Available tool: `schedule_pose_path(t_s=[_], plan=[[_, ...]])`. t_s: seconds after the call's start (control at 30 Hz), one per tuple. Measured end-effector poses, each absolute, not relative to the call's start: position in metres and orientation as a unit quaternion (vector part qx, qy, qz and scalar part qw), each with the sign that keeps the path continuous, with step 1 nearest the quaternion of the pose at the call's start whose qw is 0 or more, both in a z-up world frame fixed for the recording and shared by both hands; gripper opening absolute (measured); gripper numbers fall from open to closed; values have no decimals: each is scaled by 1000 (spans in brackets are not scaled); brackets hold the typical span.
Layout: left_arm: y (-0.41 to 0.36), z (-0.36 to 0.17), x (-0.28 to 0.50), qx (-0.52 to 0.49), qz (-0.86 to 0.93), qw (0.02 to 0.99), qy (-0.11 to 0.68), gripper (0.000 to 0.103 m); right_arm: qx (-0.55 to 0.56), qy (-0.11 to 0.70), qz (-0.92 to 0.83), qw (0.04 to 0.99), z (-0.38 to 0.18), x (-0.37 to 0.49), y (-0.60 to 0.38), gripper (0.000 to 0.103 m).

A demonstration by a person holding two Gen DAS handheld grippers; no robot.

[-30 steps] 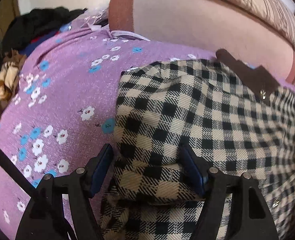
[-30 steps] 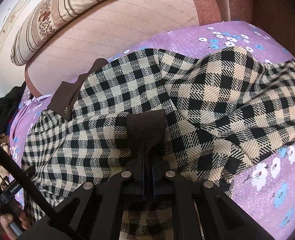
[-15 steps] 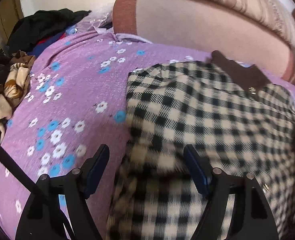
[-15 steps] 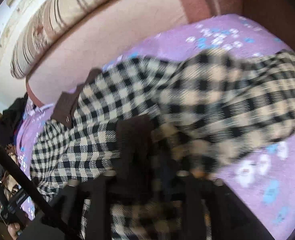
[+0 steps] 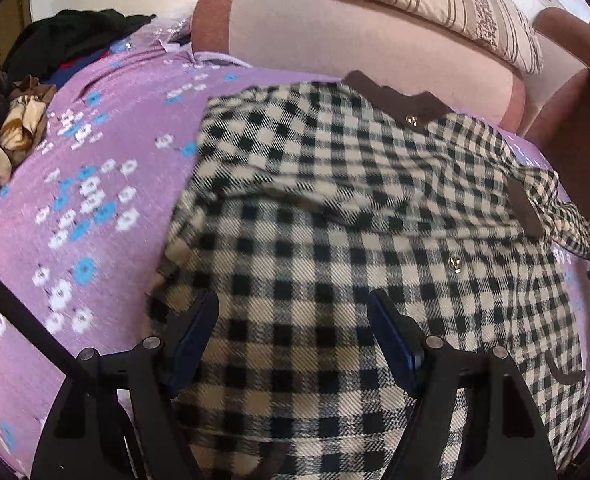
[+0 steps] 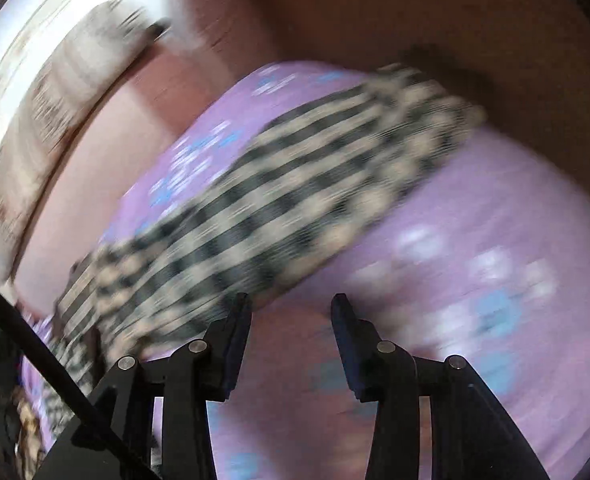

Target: Fold large clothes

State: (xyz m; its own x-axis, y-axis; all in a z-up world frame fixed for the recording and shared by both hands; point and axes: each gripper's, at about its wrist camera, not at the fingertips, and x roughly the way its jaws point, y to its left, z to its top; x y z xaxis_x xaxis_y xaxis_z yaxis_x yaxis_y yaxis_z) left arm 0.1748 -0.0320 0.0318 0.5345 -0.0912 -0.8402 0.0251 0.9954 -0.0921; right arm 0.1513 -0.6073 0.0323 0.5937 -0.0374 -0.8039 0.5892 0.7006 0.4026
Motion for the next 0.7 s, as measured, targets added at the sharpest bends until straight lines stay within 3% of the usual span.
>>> schedule_pose_path(t_s=[0.13, 0.37, 0.63, 0.67, 0.7], plan=[[-33, 13, 176, -44, -21, 862, 504, 76, 383, 378, -204, 818, 31, 136, -649, 42], [-47, 5, 168, 15, -7, 877, 481, 77, 407, 350, -244, 808, 29, 142, -693, 42], [-49, 2, 168, 14, -3, 882, 471, 82, 435, 339, -261, 792, 25, 156, -729, 41], [-49, 2, 168, 13, -4, 882, 471, 82, 434, 341, -264, 791, 26, 157, -731, 34], [-49, 2, 168, 14, -6, 882, 471, 83, 433, 342, -264, 791, 26, 158, -732, 20]])
